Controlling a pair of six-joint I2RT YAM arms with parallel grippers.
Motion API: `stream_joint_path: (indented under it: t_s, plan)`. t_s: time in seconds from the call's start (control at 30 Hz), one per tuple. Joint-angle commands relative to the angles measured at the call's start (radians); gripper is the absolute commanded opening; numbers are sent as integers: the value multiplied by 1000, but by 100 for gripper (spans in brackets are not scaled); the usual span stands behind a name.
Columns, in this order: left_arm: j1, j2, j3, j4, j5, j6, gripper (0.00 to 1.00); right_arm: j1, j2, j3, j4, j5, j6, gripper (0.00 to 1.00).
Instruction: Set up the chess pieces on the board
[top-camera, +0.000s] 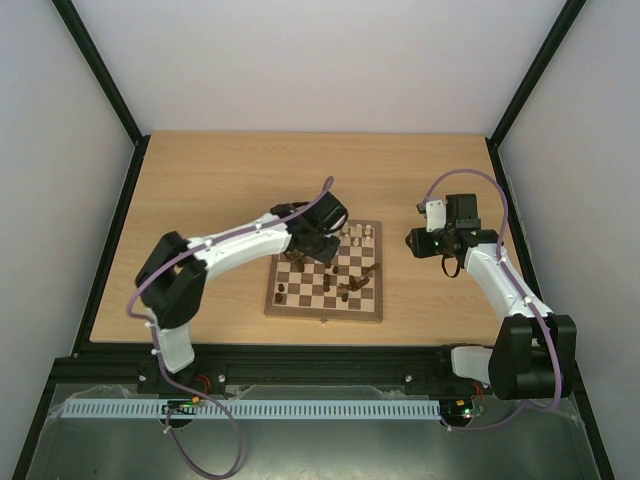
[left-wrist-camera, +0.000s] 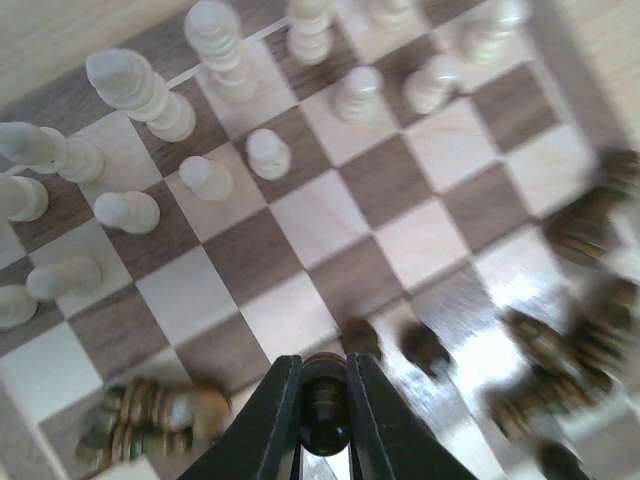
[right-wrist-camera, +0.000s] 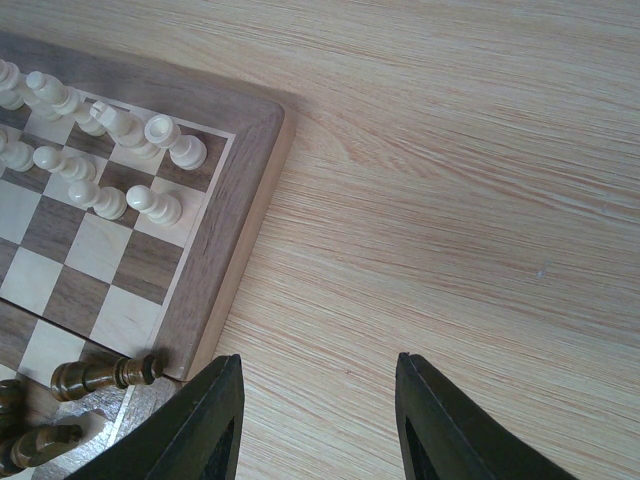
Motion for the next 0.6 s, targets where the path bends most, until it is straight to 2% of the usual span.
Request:
stream_joint_path:
  t_s: [0.0, 0.3, 0.57]
  plan:
    - [-47, -169, -66, -59, -22, 28, 11, -2, 8, -2, -42, -11, -9, 43]
    - [-101, -337, -296, -136, 11, 12, 11, -2, 9, -1, -42, -13, -10, 43]
    - [-103, -332, -382, -115, -28, 1, 11, -2, 9, -1, -43, -13, -10, 43]
